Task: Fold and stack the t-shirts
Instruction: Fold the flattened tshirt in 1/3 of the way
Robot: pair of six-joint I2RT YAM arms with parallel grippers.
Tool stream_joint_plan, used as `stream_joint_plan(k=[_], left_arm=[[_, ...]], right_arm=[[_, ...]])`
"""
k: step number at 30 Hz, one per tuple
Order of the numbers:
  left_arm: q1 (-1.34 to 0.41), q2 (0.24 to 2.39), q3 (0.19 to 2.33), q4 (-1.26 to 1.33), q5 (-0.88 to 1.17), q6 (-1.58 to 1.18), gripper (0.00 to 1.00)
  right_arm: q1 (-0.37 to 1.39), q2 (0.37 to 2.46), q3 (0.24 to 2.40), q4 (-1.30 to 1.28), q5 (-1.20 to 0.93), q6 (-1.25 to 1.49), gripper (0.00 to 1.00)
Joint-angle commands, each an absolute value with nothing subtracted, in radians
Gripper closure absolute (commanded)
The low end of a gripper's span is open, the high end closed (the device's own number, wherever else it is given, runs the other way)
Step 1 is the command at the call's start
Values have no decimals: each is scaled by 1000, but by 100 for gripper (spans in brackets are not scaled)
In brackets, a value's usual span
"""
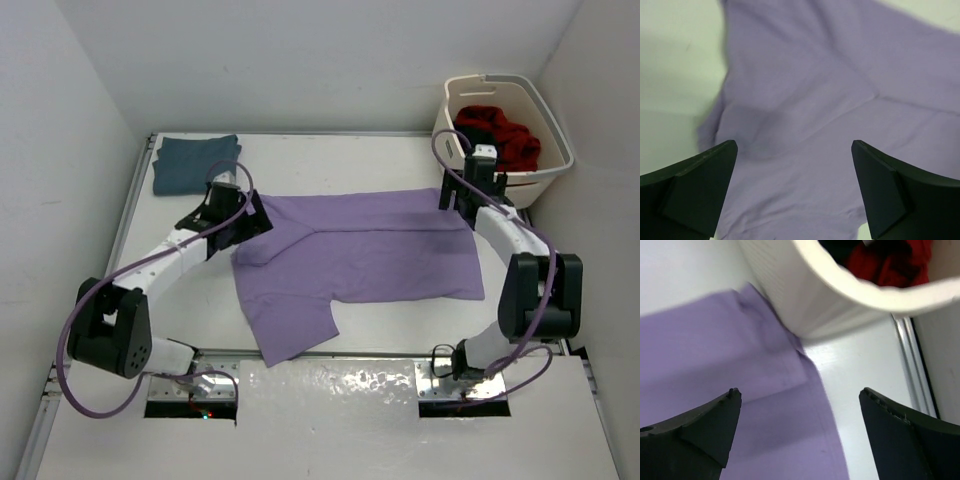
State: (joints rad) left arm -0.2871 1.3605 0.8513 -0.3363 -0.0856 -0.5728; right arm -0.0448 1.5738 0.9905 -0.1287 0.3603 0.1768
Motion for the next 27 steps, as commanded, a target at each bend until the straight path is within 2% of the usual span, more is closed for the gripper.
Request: stream_joint_plan(k=[1, 12, 17, 27], left_arm=[[-296, 1400, 943, -180, -69, -552, 0], [-265, 1920, 1328, -94, 9, -486, 0], [-241, 2029, 1342, -90, -46, -499, 0], [-158, 2120, 1371, -130, -98, -506, 0]], right_arm=[[18, 1546, 1003, -78, 226, 172, 1], [61, 1963, 1344, -110, 72, 227, 1], [54, 2110, 1422, -132, 126, 265, 1], [3, 2171, 1454, -199, 166, 357, 1]])
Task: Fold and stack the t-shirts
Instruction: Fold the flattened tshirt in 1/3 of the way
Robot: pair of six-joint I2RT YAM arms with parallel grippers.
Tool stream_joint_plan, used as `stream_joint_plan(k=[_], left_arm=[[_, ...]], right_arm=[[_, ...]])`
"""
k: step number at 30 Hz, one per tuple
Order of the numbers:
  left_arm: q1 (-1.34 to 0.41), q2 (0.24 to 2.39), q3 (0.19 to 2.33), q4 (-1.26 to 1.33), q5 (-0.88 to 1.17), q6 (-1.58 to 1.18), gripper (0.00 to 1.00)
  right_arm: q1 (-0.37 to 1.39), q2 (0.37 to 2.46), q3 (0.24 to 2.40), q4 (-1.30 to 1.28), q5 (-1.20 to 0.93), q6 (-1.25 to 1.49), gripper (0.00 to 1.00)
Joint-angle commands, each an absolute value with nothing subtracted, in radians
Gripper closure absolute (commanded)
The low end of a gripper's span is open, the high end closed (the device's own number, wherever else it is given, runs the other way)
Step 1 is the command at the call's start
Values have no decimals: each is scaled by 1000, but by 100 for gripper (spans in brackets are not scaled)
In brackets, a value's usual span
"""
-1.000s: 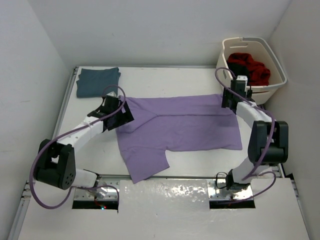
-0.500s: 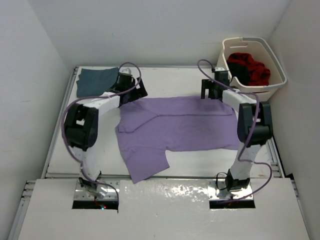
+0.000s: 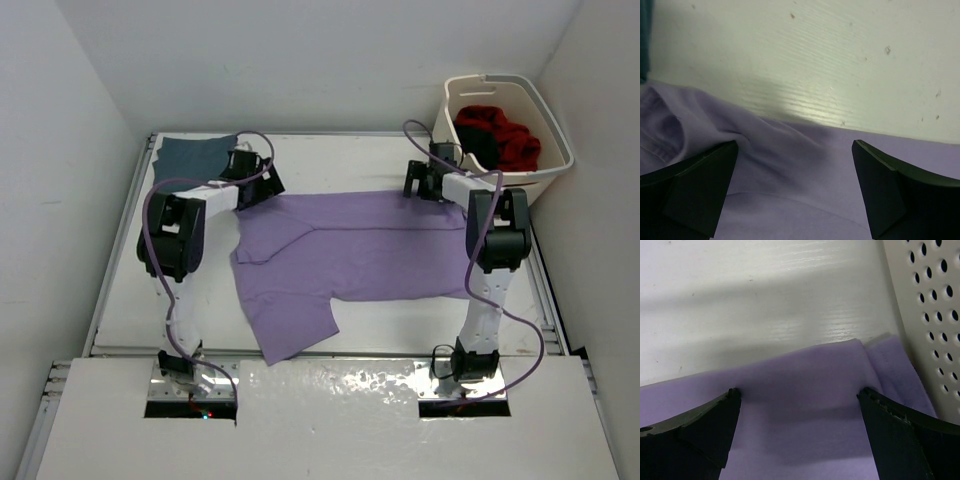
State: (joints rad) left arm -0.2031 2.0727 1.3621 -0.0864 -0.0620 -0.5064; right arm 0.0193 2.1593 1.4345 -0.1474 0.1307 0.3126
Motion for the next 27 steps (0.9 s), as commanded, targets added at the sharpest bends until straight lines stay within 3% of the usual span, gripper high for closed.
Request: stream_joint_plan(k=[1, 16, 24, 27], left_arm=[[-155, 2126, 1379, -126, -95, -500, 0], [-155, 2333, 1736, -206, -22, -439, 0], [-219, 2120, 1801, -258, -38, -361, 0], [-293, 1959, 1714, -296, -173, -339, 0]], right_arm=[[3, 2166, 1447, -199, 166, 360, 1], [6, 2080, 1376, -135, 132, 344, 1], [73, 1892, 1358, -193, 136, 223, 1], [103, 1738, 1248, -198, 190, 207, 1]])
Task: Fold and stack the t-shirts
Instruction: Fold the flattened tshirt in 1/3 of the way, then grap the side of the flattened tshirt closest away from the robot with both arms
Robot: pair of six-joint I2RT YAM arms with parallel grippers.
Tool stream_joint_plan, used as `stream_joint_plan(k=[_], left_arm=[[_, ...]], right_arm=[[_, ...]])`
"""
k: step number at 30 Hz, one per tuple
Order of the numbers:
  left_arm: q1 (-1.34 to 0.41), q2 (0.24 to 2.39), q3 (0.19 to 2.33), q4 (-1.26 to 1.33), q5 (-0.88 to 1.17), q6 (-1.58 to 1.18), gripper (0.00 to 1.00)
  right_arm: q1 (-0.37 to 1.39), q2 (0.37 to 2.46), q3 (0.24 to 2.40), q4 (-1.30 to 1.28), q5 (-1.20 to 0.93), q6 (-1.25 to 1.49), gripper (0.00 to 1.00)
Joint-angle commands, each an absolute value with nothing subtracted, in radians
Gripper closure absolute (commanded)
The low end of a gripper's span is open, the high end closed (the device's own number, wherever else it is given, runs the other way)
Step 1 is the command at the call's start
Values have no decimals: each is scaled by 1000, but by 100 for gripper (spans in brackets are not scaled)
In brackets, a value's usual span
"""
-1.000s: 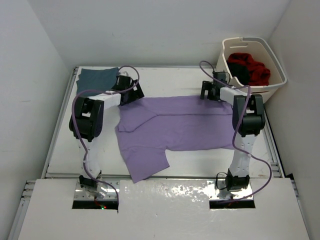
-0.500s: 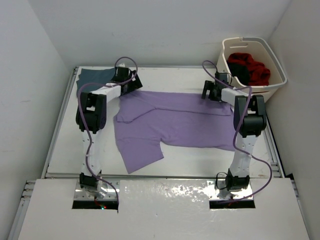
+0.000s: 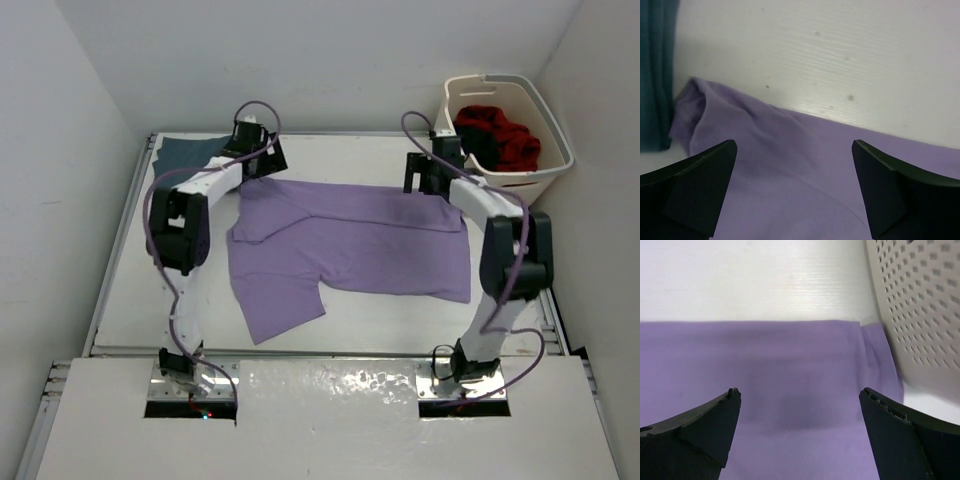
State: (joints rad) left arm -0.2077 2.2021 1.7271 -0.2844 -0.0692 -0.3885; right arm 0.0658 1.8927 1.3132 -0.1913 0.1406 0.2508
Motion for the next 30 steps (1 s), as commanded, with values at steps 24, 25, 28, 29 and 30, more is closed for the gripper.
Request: stream_joint_plan(k=[24, 25, 28, 29, 30], left_arm=[[-569, 917, 453, -681, 228, -871, 7], [-581, 926, 443, -678, 226, -896, 8], [-606, 998, 422, -681, 198, -887, 14], [-607, 1017, 423, -681, 189, -878, 20], [-609, 1040, 426, -680, 178, -868, 22]], right_arm=[[55, 991, 419, -232, 606, 698, 1], [54, 999, 419, -233, 610, 701, 1], [51, 1006, 419, -238, 615, 704, 1], [51, 1006, 417, -238, 617, 706, 1], [49, 1005, 416, -238, 620, 704, 1]])
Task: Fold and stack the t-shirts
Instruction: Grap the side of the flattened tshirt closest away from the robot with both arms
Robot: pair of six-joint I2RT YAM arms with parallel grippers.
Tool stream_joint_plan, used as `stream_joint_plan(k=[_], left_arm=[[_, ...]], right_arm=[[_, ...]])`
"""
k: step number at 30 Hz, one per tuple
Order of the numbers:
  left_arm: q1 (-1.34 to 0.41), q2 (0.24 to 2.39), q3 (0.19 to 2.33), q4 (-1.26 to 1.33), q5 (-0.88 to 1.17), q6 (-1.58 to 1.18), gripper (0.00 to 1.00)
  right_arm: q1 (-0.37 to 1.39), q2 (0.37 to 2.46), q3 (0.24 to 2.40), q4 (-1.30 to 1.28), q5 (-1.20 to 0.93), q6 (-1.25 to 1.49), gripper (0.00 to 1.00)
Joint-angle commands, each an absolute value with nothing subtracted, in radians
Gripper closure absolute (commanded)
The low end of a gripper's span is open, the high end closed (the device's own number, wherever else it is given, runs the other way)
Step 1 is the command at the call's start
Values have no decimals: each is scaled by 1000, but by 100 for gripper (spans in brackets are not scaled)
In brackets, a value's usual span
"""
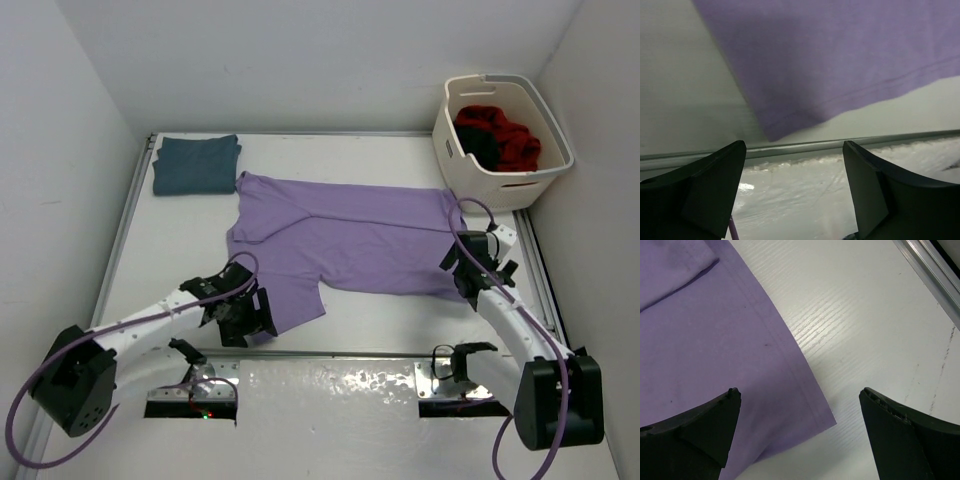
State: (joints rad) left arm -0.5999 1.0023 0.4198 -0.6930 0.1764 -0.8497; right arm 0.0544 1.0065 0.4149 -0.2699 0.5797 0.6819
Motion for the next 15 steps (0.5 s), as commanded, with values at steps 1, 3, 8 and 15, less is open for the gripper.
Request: stream_joint_plan(k=[1, 3, 8, 15], left_arm=[[-615, 1073, 431, -680, 164, -867, 24], [-615, 1104, 430, -666, 117, -862, 26], [-615, 1164, 414, -586, 86, -851, 36], [-617, 1230, 452, -551, 72, -805, 57]], right_arm=[[49, 1002, 416, -241, 620, 703, 1], [49, 996, 413, -238, 627, 699, 1], [48, 982, 413, -244, 637, 689, 1], [46, 1005, 419, -264, 640, 675, 1]])
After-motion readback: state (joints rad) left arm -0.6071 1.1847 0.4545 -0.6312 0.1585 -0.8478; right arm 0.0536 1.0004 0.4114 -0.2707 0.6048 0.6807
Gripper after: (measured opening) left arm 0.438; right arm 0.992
